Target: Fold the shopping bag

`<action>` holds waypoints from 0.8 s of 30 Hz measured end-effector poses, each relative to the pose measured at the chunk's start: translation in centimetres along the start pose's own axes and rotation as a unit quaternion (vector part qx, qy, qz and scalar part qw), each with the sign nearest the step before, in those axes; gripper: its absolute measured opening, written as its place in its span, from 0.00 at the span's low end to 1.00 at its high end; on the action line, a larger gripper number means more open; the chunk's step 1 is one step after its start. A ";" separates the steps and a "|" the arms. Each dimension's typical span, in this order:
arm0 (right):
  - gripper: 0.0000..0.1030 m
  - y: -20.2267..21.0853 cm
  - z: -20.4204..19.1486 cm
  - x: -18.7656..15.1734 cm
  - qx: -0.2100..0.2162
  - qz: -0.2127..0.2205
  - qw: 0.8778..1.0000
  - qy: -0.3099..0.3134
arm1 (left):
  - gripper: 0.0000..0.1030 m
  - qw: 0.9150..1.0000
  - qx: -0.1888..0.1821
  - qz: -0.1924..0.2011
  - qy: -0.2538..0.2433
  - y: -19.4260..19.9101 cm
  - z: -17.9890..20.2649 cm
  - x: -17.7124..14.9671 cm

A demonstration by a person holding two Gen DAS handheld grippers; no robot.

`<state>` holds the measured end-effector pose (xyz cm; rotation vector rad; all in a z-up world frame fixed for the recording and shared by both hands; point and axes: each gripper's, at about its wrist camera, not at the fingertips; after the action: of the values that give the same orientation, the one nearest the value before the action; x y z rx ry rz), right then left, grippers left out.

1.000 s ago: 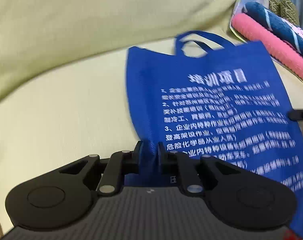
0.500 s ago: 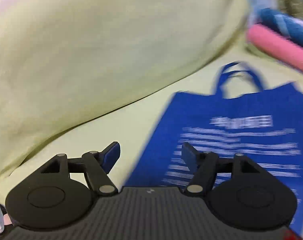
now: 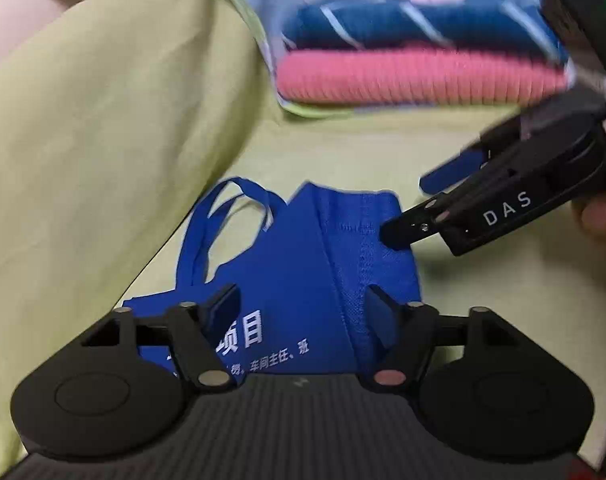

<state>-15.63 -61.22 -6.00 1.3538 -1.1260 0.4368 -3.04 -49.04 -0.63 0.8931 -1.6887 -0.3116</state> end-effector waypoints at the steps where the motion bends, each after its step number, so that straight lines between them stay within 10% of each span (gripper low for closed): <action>1: 0.61 -0.8 0.0 -0.1 -0.007 -0.012 1.000 0.012 | 0.63 1.000 0.001 -0.004 -0.006 -0.6 0.2 -0.1; 5: 0.61 -2.6 0.2 0.3 -0.024 -0.036 0.998 0.038 | 0.49 1.000 -0.007 -0.012 -0.015 -2.1 0.1 -0.5; 9: 0.62 -3.4 -0.4 0.5 -0.031 -0.038 0.997 0.064 | 0.09 0.999 -0.032 -0.005 -0.023 -2.3 0.5 -0.7; 14: 0.64 -3.2 -0.6 0.1 -0.037 -0.035 0.996 0.074 | 0.06 0.998 -0.017 0.002 -0.063 -2.2 1.6 -1.2; 17: 0.65 -3.3 -0.4 0.0 -0.039 -0.034 0.996 0.072 | 0.39 0.998 -0.016 -0.002 -0.059 -2.4 1.2 -1.0; 20: 0.67 -3.4 -0.6 0.1 -0.042 -0.036 0.996 0.075 | 0.43 0.999 -0.020 -0.007 -0.050 -2.9 0.6 -0.4; 24: 0.68 -3.5 -1.0 0.1 -0.046 -0.039 0.995 0.082 | 0.02 0.999 -0.045 -0.022 0.002 -3.4 -0.5 0.3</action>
<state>-12.36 -61.21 -7.66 1.2534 -0.9442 0.4264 -1.29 -51.41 -2.37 0.8637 -1.6398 -0.4128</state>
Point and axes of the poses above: each gripper's, at about its wrist camera, not at the fingertips, and y roughly against the way its jaws point, z to its right, x to its top, and after that the axes turned 10 degrees about y, right-handed
